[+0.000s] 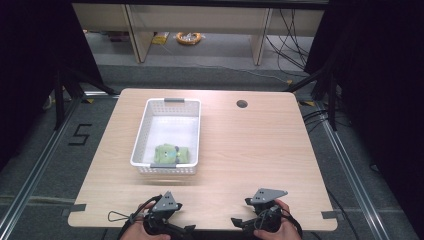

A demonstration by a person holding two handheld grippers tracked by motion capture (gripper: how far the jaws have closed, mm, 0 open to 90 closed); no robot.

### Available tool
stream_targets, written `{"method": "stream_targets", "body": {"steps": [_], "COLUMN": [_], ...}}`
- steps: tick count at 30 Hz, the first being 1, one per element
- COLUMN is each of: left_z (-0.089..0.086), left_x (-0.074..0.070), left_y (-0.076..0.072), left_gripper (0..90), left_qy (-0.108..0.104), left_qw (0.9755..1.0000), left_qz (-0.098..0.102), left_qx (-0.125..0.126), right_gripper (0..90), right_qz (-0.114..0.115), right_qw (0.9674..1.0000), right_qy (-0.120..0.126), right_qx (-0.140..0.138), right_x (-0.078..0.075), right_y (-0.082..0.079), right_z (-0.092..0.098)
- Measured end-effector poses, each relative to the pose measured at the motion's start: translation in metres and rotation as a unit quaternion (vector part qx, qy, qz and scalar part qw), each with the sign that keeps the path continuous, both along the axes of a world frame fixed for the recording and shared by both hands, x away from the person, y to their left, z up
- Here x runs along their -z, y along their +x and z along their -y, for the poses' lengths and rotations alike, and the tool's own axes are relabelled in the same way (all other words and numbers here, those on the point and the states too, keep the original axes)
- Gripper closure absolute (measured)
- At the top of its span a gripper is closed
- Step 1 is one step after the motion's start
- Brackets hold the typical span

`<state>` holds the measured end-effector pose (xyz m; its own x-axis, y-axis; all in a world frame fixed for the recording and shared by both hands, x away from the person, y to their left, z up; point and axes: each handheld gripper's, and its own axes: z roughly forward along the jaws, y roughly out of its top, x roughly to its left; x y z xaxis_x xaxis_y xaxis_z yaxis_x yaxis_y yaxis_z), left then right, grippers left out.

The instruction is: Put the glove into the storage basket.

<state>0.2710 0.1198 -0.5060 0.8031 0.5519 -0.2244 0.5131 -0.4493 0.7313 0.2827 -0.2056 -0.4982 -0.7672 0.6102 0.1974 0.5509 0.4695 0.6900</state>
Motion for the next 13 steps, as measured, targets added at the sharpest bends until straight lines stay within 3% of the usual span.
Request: {"method": "stream_targets", "body": {"steps": [4, 5, 8, 13], "left_z": [-0.0003, -0.0022, -0.0014, -0.0011], "left_x": [-0.0002, -0.0005, -0.0001, -0.0002], "left_y": [0.0000, 0.0024, 0.0017, 0.0011], "left_gripper": [17.0, 17.0, 17.0, 17.0], "left_qy": [-0.006, 0.011, 0.000, -0.005], "left_qw": [0.9999, 0.9999, 1.0000, 0.9999], "left_qz": [-0.004, 0.006, 0.002, -0.005], "left_qx": [-0.008, 0.001, -0.003, -0.011], "right_gripper": [16.3, 16.3, 16.3, 16.4], "right_qz": [0.003, 0.004, -0.008, -0.002], "right_qw": [1.0000, 1.0000, 1.0000, 1.0000], "right_qy": [-0.002, -0.003, 0.002, 0.000], "right_qx": [0.001, 0.001, 0.003, 0.006], "right_x": [0.0004, 0.0003, 0.0001, -0.0002], "right_y": [0.0005, 0.0006, 0.0003, 0.0010], "right_z": [0.0005, 0.0008, 0.0006, 0.0024]}}
